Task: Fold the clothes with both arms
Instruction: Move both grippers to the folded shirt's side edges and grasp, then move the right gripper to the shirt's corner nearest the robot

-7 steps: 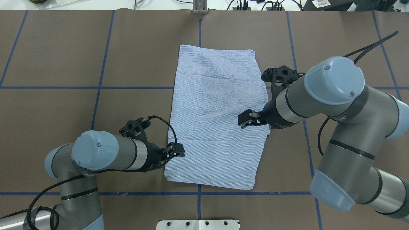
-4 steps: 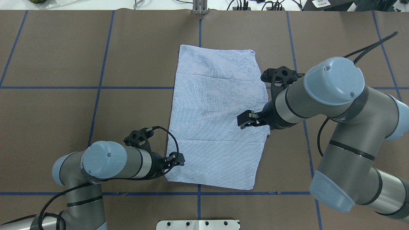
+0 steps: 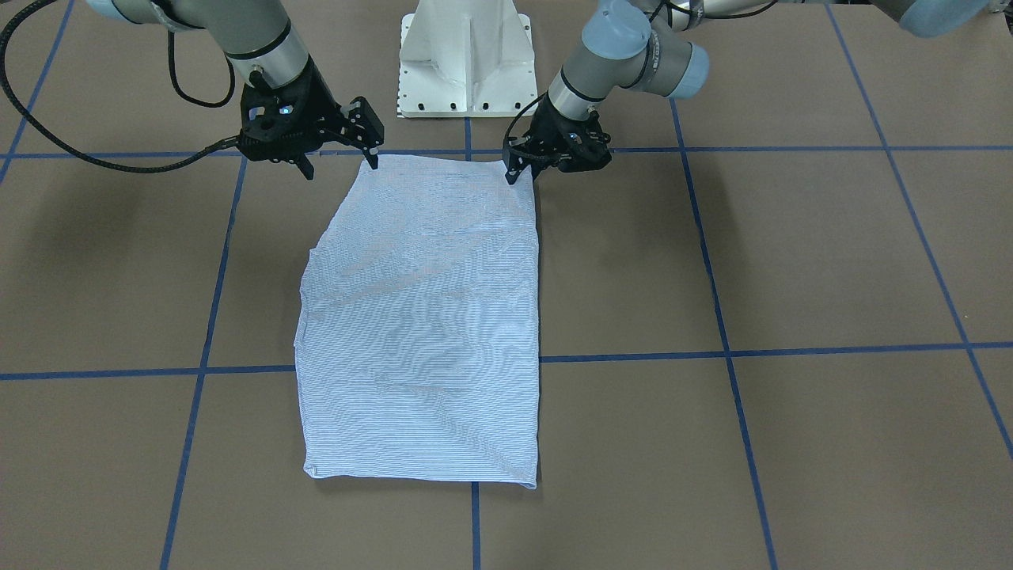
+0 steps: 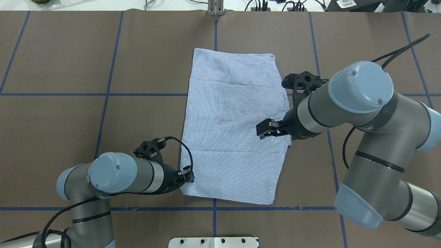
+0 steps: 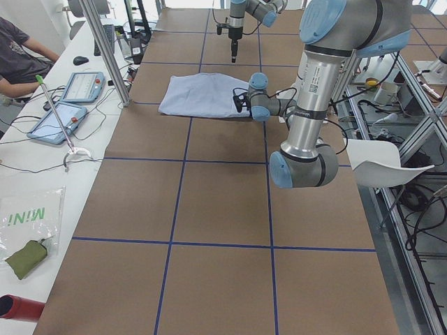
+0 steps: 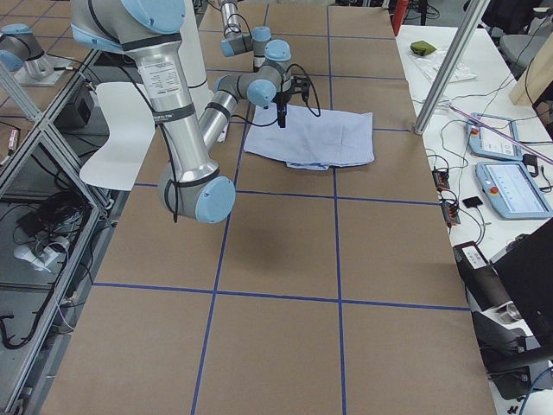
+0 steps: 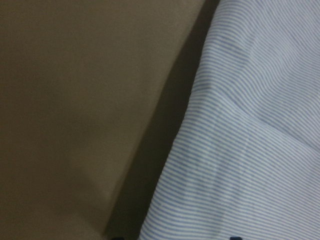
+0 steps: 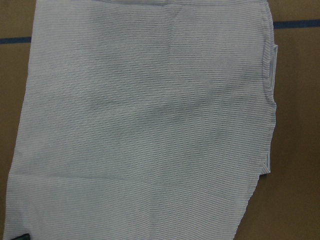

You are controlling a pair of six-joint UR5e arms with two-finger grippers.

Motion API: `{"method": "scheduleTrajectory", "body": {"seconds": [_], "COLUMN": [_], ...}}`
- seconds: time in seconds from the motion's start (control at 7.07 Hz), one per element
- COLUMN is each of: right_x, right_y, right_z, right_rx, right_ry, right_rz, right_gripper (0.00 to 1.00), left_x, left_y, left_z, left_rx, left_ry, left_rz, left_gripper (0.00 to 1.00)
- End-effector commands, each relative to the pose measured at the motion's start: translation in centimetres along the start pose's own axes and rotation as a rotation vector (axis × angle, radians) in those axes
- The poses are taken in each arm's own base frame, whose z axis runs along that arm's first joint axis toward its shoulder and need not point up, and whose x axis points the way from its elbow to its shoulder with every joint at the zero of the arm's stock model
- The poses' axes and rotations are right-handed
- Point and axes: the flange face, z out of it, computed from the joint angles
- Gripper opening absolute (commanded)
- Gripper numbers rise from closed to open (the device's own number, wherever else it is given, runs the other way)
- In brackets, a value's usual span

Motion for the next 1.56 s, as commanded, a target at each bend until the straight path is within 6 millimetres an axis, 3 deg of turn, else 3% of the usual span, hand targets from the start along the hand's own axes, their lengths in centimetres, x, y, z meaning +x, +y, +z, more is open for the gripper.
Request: {"method": "scheduleTrajectory", "body": {"seconds": [0.0,0.28,0.71,0.99,1.27,1.42], "right_x": [0.0,-0.9,-3.3,-3.1,-3.6,-3.1], "right_y": [0.1,1.6,5.8,8.4,11.6,11.9], "right_z": [-0.1,0.8,4.1,7.1,11.7,13.3], "right_rx": [-0.001,-0.016,0.024,0.009,0.036,0.035], "right_ry": [0.000,-0.002,0.030,0.086,0.153,0.188], "right_rz": [0.010,0.073,0.286,0.403,0.491,0.493], "right_gripper": [1.00,1.00,1.00,1.00,1.00,1.00], "left_x": [0.1,0.7,1.1,1.6,1.8,1.8], "left_y": [0.0,0.2,0.5,0.5,0.1,0.1], "left_z": [-0.3,-0.9,-1.6,-1.9,-2.3,-2.3], "left_rx": [-0.003,-0.008,-0.013,-0.012,-0.006,-0.006], "left_ry": [0.004,0.020,0.034,0.044,0.050,0.050], "left_rz": [0.001,0.003,0.008,0.009,0.008,0.008], "left_gripper": [0.00,0.00,0.00,0.00,0.00,0.00]}}
